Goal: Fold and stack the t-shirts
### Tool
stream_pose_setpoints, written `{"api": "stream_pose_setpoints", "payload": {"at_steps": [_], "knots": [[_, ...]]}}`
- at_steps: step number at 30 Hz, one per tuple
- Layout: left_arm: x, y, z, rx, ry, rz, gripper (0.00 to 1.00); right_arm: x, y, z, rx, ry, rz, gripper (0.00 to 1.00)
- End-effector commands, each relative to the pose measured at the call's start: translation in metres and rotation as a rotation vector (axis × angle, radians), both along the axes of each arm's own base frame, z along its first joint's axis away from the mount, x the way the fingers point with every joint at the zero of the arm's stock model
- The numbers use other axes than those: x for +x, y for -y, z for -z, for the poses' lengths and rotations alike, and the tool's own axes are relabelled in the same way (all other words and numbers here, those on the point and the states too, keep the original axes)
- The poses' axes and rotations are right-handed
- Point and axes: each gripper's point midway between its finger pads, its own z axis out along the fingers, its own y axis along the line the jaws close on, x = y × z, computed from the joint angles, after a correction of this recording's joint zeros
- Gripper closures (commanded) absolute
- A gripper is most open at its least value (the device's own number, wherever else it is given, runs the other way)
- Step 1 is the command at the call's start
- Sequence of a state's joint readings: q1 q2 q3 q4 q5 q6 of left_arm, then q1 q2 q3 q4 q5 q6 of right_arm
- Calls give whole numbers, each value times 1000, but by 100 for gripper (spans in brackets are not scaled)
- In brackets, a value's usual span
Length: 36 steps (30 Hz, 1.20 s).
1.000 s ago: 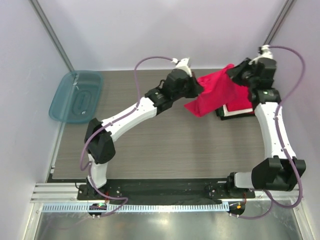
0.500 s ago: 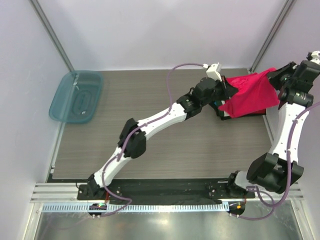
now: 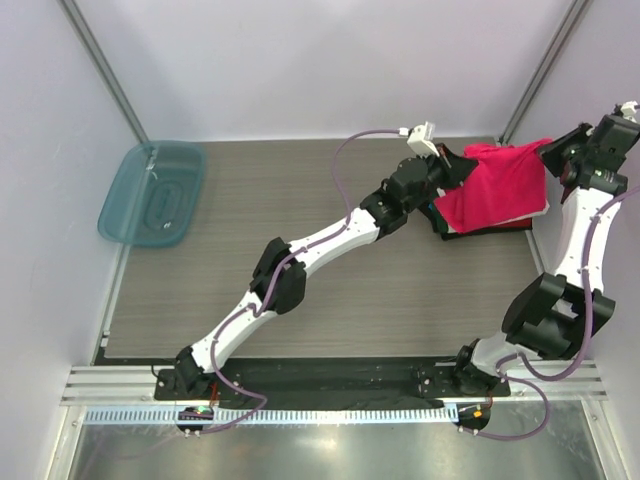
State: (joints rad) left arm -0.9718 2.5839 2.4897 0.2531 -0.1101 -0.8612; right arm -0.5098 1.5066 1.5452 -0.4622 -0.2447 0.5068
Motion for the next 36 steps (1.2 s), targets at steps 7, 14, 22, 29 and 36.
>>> {"api": "stream_pose_setpoints", "payload": {"at_steps": [7,14,22,29,36], "knots": [[35,-26,-48,-242,159,-186,97,37,20,-25,-13,143,-3,99],[45,-26,-31,-275,124,-146,100,52,23,-29,-22,167,-34,99],[11,-29,-80,-309,164,-97,100,27,16,-64,-83,179,-32,99],[-33,-25,-112,-297,206,-45,100,2,17,-79,-96,175,-18,99],[-58,-5,-99,-271,191,-2,100,-4,18,-73,-94,148,-30,99]]}}
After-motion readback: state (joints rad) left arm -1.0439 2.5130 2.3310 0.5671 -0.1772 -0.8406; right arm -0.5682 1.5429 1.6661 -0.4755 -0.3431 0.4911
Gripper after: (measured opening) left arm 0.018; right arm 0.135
